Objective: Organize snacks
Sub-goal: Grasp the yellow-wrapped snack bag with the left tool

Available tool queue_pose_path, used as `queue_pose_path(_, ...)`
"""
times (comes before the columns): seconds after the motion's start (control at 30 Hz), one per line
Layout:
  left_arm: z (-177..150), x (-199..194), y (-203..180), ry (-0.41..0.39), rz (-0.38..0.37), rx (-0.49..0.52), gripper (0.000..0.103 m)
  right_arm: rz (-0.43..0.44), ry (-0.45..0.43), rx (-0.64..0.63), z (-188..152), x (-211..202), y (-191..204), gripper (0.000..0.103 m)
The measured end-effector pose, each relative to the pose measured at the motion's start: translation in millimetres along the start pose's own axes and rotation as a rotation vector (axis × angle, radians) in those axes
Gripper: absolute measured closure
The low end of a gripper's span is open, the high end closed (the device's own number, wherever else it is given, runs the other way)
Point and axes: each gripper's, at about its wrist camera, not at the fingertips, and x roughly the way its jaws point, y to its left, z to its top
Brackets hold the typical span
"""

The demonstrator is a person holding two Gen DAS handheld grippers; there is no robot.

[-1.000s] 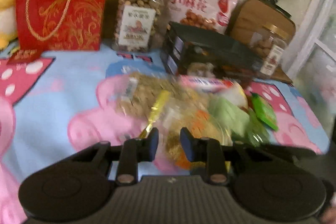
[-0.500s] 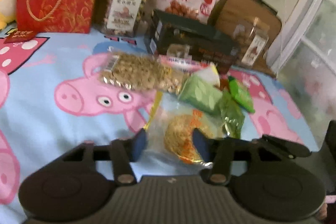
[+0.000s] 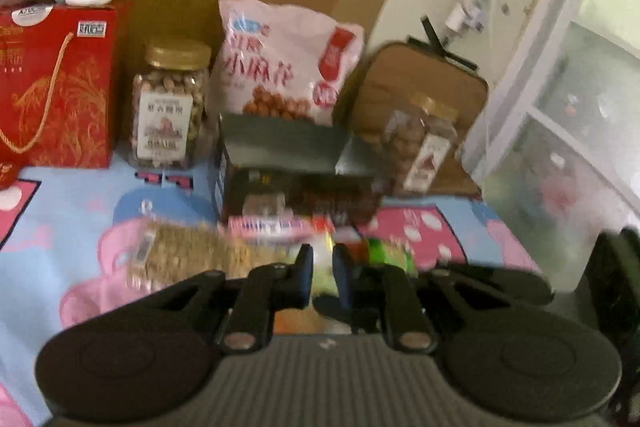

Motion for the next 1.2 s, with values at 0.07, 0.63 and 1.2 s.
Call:
queue_pose_path(0.07, 3.4, -6.7, 8.4, -0.039, 0.002, -0.023, 0.087, 0.022, 0.021, 0.012, 3.1, 3.2, -13.6, 0.074)
queue_pose_path(0.63, -88.2, 19.1, 43.1, 0.241, -0.028, -0.134, 0.064, 0.137, 0.173, -0.058, -63.1, -2.2, 9.4, 0.027)
queue_pose_path(1.2, 0.2, 9.9, -7.7, 0.017, -0.005, 0.059, 0.07, -0.057, -0.111, -0.182, -25.1, -14.9, 10.4, 0.048)
